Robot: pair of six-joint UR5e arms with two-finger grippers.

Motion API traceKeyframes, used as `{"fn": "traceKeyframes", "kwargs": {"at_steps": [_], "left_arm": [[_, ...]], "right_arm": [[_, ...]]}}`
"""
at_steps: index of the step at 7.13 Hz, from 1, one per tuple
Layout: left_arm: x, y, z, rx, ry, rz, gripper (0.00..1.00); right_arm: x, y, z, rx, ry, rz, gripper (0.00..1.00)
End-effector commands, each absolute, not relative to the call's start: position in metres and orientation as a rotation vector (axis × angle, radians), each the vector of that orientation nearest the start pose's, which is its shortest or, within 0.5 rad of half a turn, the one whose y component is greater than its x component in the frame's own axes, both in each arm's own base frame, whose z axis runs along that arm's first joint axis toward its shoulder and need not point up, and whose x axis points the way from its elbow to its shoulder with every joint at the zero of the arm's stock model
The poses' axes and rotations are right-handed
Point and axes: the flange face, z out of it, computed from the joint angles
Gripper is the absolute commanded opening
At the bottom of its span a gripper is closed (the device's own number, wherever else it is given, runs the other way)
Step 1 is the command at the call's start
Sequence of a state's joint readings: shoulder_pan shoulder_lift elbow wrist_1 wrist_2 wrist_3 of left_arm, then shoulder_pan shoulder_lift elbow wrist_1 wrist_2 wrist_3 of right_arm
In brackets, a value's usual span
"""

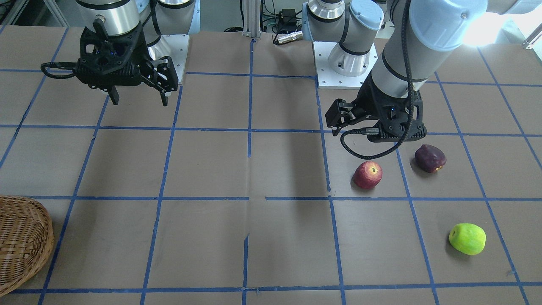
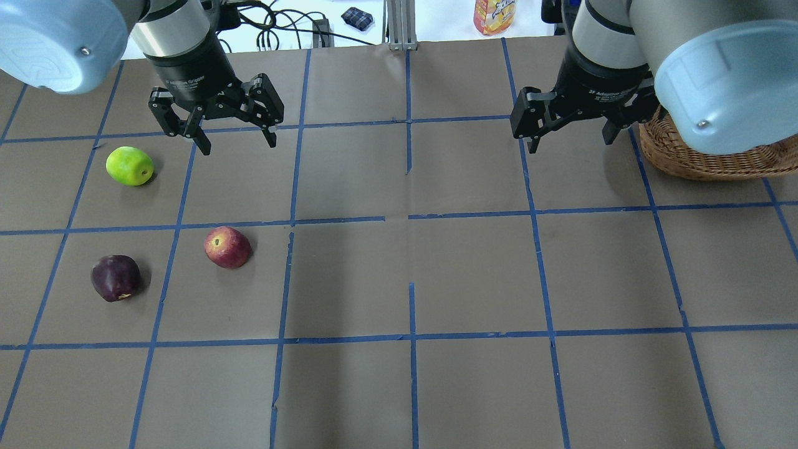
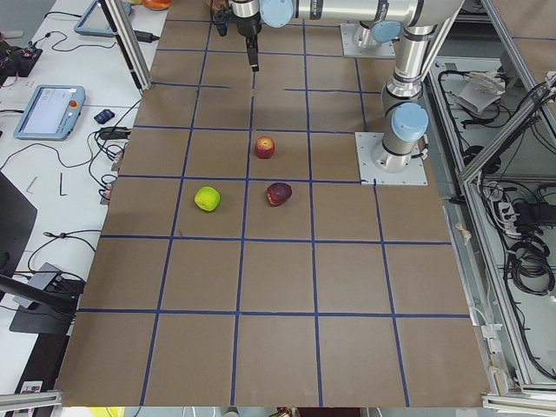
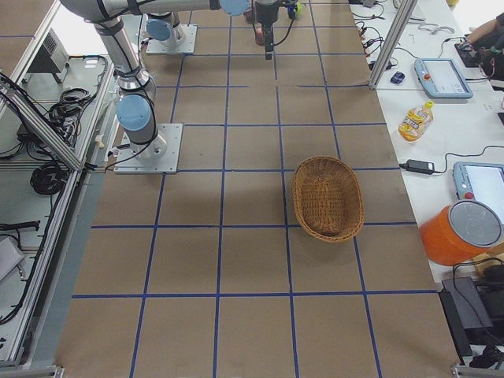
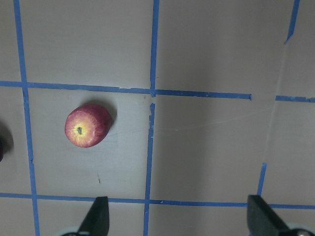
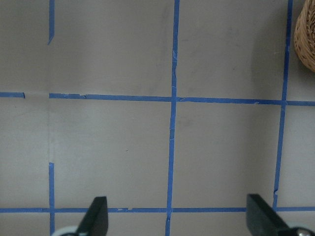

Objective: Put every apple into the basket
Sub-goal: 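Reach the left gripper down to the red apple and grasp it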

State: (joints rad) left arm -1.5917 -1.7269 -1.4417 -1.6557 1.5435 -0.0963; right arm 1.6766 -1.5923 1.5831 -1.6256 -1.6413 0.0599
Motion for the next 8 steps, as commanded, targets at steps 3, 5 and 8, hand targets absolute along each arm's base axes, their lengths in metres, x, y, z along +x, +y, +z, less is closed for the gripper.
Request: {"fn": "traceKeyframes", "kwargs": {"at_steps": [3,5,8], "left_arm": [[-0.146,-0.542,0.46,-0.123,3.154,0.179,1.0],[-0.13,-0.553,0.44,-0.055,3.159,0.238,1.0],[-0.034,-0.587,0.348,0.111,3.194,0.23,1.0]], "right_arm": [[0.176,-0.473,0.498,-0.065,3.204,-0.112,1.0],[0.177,-0.473,0.498,-0.068,3.204,-0.112,1.0],[0.177,-0.474,0.498,-0.07,3.204,-0.11,1.0]]}}
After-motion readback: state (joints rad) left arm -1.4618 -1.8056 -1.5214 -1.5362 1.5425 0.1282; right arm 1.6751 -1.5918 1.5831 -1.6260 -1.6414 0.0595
